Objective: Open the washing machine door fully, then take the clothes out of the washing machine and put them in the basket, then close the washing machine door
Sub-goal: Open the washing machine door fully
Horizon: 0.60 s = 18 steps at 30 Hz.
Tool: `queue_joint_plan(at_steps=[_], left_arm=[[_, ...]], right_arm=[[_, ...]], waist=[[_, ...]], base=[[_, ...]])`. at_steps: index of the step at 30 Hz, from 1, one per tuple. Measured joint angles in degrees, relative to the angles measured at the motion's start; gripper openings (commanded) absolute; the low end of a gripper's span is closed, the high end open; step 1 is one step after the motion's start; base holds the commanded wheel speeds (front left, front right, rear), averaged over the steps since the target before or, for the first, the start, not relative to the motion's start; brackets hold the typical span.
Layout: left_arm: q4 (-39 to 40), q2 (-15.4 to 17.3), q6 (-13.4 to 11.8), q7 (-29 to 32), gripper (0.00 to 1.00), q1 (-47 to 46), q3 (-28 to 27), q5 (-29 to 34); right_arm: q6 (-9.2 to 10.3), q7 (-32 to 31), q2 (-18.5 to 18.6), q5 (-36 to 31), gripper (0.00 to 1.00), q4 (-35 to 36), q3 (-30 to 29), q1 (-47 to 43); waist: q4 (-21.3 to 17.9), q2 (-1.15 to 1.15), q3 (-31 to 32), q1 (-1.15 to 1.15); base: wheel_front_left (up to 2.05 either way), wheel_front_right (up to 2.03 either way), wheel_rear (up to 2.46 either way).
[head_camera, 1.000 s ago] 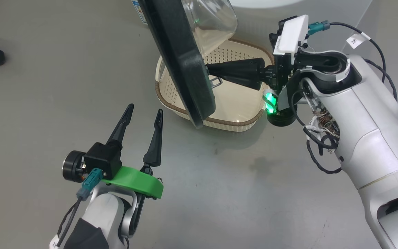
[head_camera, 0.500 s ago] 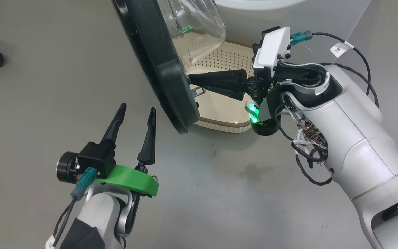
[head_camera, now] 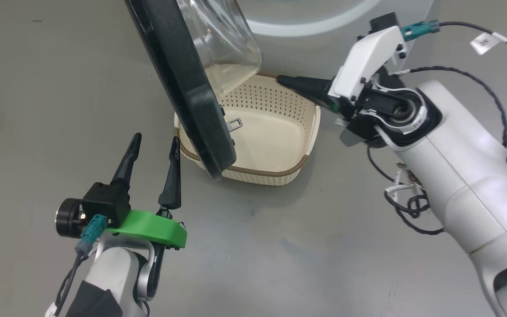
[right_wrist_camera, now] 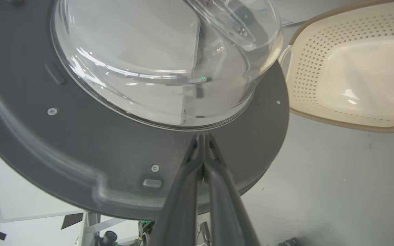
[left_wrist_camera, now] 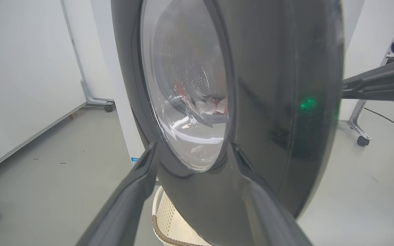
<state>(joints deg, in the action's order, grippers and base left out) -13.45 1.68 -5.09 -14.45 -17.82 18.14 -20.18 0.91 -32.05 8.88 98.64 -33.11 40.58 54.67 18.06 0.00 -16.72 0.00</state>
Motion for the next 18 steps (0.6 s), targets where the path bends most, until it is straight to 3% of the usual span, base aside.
queue_joint_plan(at_steps=[5,8,12,18], left_arm=[[-0.5,0.0,0.0,0.0,1.0,1.0,-1.6,0.0],[-0.6,0.1,0.0,0.0,1.0,1.7,-2.6,0.0],[-0.6,0.8,-0.2,0.0,1.0,2.6,-3.8,0.4],[-0.6,1.8,-0.2,0.0,1.0,4.2,-5.4,1.1]], right_arm=[[-3.35,4.9,4.4,-8.4,0.0,1.0,3.4,-0.2],[-6.12,9.5,7.4,-17.6,0.0,2.6,7.8,-0.3],[-6.3,16.3,11.1,-26.1,0.0,3.7,10.2,-1.5],[-5.66,27.0,13.4,-35.1,0.0,5.4,12.1,-5.0]], waist=[[-1.8,0.0,1.7,0.0],[-3.2,0.0,2.9,0.0],[-5.1,0.0,4.6,0.0],[-8.0,0.0,6.7,0.0]], base=[[0.0,0.0,0.0],[0.0,0.0,0.0],[0.0,0.0,0.0],[0.0,0.0,0.0]])
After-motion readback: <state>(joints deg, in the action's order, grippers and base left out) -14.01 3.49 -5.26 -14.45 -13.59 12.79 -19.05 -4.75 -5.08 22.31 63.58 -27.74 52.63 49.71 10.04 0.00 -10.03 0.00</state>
